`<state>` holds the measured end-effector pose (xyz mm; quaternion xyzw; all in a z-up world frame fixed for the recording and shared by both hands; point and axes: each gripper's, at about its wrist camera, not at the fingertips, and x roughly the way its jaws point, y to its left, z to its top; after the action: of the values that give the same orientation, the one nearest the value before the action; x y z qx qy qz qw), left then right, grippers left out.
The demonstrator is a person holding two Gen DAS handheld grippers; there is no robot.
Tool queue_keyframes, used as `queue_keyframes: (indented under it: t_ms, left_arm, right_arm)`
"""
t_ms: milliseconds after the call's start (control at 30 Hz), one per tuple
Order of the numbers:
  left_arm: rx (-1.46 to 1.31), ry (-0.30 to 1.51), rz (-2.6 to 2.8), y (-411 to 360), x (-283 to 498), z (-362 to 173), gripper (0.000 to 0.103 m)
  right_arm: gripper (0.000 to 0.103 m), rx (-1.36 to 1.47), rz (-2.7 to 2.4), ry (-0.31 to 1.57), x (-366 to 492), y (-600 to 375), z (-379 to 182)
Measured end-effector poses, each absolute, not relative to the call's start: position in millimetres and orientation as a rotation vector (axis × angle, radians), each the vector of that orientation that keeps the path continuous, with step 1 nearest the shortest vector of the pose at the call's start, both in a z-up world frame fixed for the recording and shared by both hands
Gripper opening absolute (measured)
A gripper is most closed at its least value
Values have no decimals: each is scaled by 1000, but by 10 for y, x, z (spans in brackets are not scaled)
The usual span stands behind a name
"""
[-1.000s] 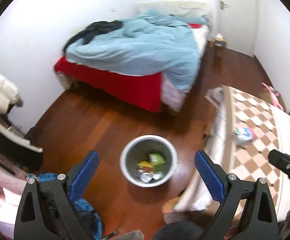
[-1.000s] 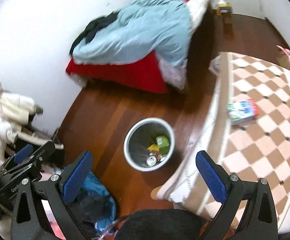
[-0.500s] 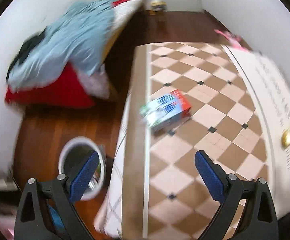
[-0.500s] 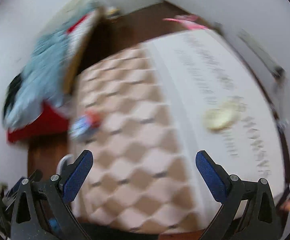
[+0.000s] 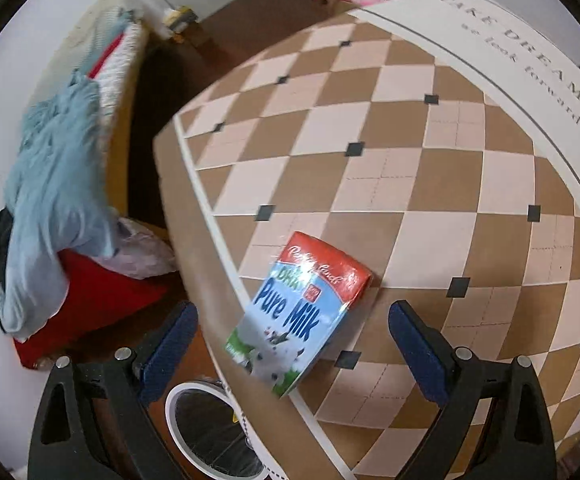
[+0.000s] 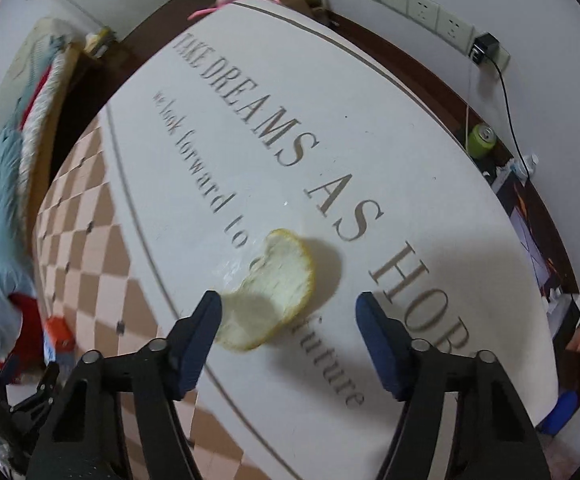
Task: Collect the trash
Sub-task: 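Grasp the Pure Milk carton with the left tool while the right tool grasps the orange peel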
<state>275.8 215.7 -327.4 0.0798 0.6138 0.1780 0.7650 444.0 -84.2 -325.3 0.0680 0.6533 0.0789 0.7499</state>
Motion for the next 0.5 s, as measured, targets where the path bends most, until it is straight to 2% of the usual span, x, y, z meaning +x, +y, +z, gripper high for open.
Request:
queue_keyframes:
  t_ms: [33, 67, 133, 200, 233, 333, 400, 500]
  left_arm:
    - [168, 1345, 370, 2157, 2775, -3302, 97]
    - [161, 1357, 351, 2160, 2788, -3338, 97]
    - [170, 1371, 331, 2147, 2804, -3395, 97]
    - [185, 1375, 306, 2120, 2809, -3441, 97]
    - [186, 1378, 288, 2096, 2810, -3466, 89]
    - [217, 1365, 307, 2051, 2787, -3446, 69]
    - [209, 1362, 316, 2058, 2767, -3396, 60]
    - [136, 1364, 303, 2063, 2721, -3316, 58]
  right_arm:
    - [63, 147, 172, 1420, 4432, -826, -3233]
    - [52, 139, 178, 1415, 4435, -784, -3229]
    - [47, 112, 170, 1408, 4421, -710, -3225]
    - [28, 78, 193, 1397, 4396, -617, -3229]
    - [19, 69, 203, 1402, 4387, -591, -3240]
    - [17, 29, 241, 1399, 4319, -485, -3220]
    - [15, 21, 266, 1408, 4278, -446, -3213]
    - [13, 6, 295, 1419, 4224, -407, -3192]
